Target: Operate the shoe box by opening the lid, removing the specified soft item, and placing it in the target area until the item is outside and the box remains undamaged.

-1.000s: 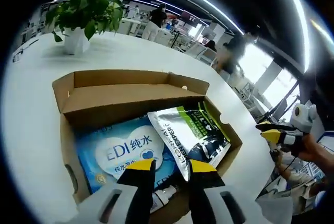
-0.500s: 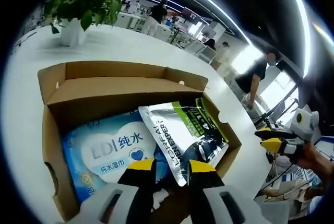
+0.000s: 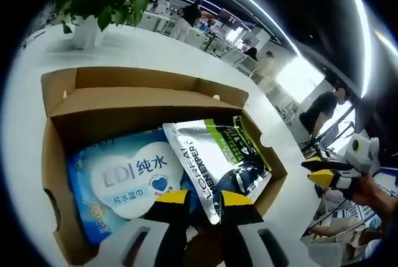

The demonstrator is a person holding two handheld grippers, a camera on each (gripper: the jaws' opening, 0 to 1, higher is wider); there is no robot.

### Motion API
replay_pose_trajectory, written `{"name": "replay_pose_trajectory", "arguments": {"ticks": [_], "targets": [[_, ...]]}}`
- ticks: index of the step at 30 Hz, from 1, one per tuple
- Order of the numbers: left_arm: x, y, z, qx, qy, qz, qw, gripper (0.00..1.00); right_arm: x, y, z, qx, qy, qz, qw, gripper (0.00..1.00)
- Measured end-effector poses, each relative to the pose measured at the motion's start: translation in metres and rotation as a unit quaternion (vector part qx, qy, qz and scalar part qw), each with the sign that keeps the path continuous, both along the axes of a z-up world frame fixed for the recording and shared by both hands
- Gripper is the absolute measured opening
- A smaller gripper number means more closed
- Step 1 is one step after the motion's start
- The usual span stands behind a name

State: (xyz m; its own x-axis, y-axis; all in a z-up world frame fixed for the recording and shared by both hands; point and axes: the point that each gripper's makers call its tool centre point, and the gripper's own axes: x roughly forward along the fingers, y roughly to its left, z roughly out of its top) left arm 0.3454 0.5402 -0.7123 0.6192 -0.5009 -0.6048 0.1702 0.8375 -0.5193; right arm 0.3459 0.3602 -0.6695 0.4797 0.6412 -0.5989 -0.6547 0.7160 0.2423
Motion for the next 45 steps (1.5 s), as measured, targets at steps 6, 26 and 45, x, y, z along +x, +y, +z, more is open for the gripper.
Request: {"name": "replay_pose_trajectory", "arguments": {"ticks": [6, 26, 45], "targets": [[0.000, 0.000, -0.001, 0.005, -0.001, -0.004, 1.0000, 0.13, -0.001, 0.007, -0.001, 0.001, 0.004, 0.002, 1.0000, 0.23], [0.003, 0.016, 0.004, 0.008, -0.020, 0.011, 0.9997, 0.01, 0.014, 0.046, -0.005, 0.016, 0.021, 0.012, 0.9996, 0.17], [-0.004, 0.039, -0.003, 0.009, -0.014, 0.028, 0.9995, 0.01, 0.036, 0.085, -0.037, 0.008, 0.073, -0.005, 0.9973, 0.14]]}}
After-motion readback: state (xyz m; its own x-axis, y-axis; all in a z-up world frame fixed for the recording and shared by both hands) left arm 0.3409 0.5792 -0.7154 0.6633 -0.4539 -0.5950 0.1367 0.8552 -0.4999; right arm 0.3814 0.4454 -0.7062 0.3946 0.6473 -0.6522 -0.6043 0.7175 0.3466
